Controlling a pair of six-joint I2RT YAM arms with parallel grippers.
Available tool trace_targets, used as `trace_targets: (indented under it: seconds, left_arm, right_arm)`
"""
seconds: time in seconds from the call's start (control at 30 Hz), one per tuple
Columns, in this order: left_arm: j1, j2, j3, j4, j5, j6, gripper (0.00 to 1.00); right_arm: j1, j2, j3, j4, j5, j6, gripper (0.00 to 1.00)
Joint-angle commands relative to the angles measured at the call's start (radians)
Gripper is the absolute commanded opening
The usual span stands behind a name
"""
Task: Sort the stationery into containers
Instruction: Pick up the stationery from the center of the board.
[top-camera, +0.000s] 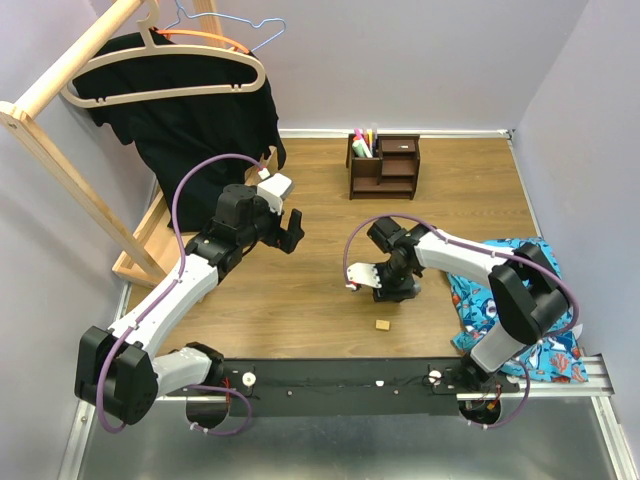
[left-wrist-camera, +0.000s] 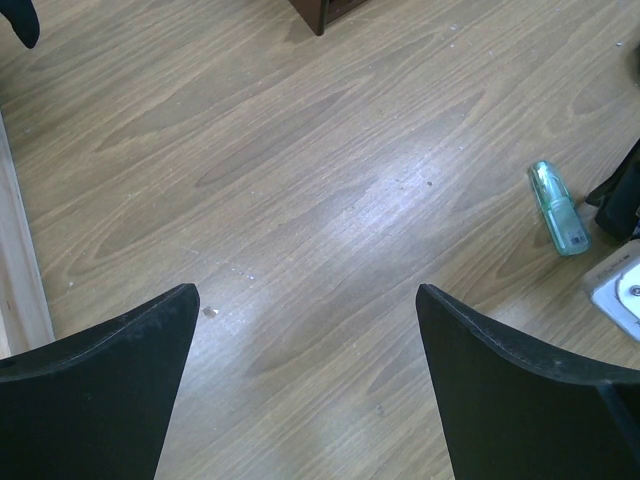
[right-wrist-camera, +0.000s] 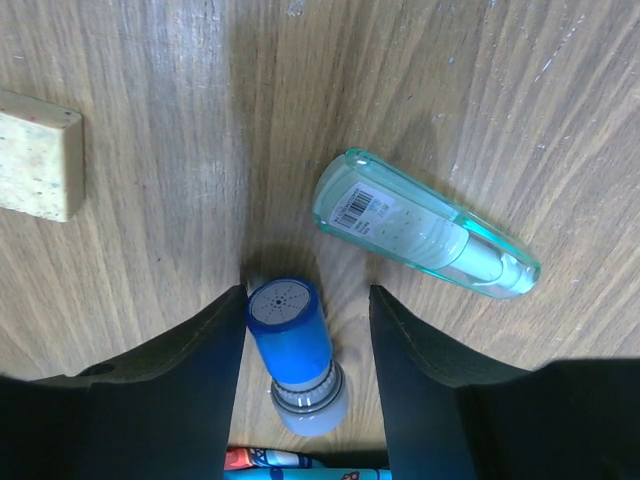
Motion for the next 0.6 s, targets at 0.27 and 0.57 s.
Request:
trace_targets:
  seconds: [0.27,0.57]
  left_arm:
    - [0.005,0.007,0.003,0.012,-0.003,0.002,0.99]
    - [0.005,0.029,0.028,0.015,0.003,0.000,0.99]
  right_arm:
    - [-0.003,0.013,0.030,0.022,0.019,0.055,0.26]
    - [-0.035,-0.029,0.381,0.054,-0.012,0.319,0.06]
